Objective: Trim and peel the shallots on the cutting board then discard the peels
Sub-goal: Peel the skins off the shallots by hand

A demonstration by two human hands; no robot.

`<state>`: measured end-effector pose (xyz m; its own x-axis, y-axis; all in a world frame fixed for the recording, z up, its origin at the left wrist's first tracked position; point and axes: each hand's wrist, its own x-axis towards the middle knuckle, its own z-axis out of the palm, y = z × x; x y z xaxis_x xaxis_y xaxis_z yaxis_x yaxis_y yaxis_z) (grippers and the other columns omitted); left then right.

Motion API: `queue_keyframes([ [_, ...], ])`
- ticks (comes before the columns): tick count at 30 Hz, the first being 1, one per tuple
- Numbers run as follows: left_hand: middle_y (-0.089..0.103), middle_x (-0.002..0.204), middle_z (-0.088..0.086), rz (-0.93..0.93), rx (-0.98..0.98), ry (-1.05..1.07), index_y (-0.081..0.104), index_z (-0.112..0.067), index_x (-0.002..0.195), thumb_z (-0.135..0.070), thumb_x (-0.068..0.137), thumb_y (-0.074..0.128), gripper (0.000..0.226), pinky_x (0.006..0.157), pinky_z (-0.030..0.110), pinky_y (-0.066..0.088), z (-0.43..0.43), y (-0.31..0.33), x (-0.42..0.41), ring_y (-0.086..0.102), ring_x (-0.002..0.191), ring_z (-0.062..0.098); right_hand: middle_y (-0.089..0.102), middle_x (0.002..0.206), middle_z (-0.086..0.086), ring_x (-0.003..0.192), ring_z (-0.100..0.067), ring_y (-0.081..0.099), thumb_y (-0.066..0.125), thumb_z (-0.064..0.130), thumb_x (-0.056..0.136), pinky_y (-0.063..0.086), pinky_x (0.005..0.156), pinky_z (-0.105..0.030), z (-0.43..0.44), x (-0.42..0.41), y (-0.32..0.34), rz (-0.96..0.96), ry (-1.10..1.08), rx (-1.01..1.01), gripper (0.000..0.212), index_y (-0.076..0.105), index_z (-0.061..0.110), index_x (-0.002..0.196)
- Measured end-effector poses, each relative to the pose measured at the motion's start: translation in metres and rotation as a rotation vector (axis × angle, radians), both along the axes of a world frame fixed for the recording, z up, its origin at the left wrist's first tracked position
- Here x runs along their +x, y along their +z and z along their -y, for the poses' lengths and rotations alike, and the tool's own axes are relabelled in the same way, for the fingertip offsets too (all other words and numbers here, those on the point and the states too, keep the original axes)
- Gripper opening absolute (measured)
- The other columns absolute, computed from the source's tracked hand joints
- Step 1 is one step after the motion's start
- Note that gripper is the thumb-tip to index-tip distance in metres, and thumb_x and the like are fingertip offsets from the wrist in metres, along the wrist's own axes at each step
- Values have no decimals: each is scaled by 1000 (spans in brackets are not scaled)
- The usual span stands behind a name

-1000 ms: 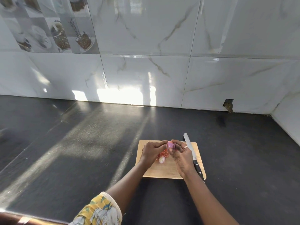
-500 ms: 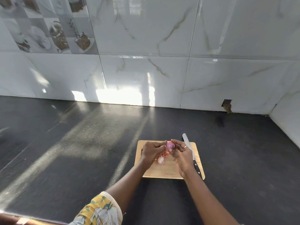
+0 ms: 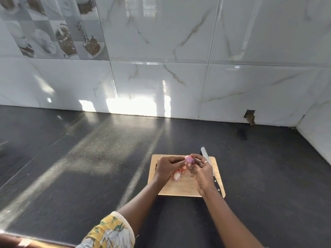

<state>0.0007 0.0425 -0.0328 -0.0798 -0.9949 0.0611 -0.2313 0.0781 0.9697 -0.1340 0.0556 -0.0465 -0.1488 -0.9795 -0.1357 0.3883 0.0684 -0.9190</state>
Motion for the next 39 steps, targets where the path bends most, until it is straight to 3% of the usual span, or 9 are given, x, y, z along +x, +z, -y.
queue_keyframes([
  [6,75,91,-3,45,-18,28,74,-20,97,-22,78,72,19,84,29,55,0,1,1,68,84,4,68,99,-9,99,-22,63,69,-10,76,53,82,-34,-3,1,4,-31,16,-23,31,63,12,97],
  [15,75,89,0,215,-103,81,75,-13,94,-17,82,67,15,74,22,51,-1,2,1,65,79,2,68,98,-4,99,-20,63,70,-10,75,52,89,-40,-5,2,1,-55,-6,1,34,64,14,97],
  [18,74,80,4,244,-112,137,75,-10,86,-16,80,68,11,66,18,47,-1,4,-1,61,68,3,68,99,-7,101,-23,63,69,-8,77,51,92,-41,-4,4,0,-23,6,9,30,64,12,98],
  [21,72,73,1,207,-70,223,74,-10,79,-16,79,67,9,66,20,49,0,4,0,63,67,9,67,97,-11,91,-21,64,62,-10,82,56,80,-29,-4,6,5,71,24,15,24,62,9,97],
  [23,67,69,-5,207,-55,251,72,-12,77,-16,80,66,8,59,9,44,1,4,2,62,64,6,65,96,-12,85,-19,64,56,-13,84,58,73,-24,-4,6,8,166,35,18,23,60,6,97],
  [26,63,66,-10,220,-38,250,71,-12,79,-16,81,64,8,54,4,39,1,6,2,57,61,-1,65,96,-13,88,-21,64,55,-11,84,57,77,-28,-3,7,8,254,61,5,21,58,3,99],
  [30,59,65,-14,203,-7,263,69,-13,80,-16,82,62,8,50,4,39,2,7,3,56,61,1,65,95,-14,90,-23,66,46,-12,90,58,78,-31,-3,9,7,309,109,2,20,56,1,100],
  [36,62,69,-10,197,9,257,69,-13,81,-19,84,61,10,54,4,39,6,3,5,56,64,2,65,96,-14,93,-27,63,42,-10,93,56,79,-32,-1,8,8,351,130,27,22,59,0,100],
  [39,68,80,-8,108,19,178,70,-16,90,-21,89,55,16,68,15,48,5,2,6,63,75,6,67,97,-15,93,-26,65,42,-9,92,56,81,-33,0,9,9,376,131,22,21,58,-1,103],
])
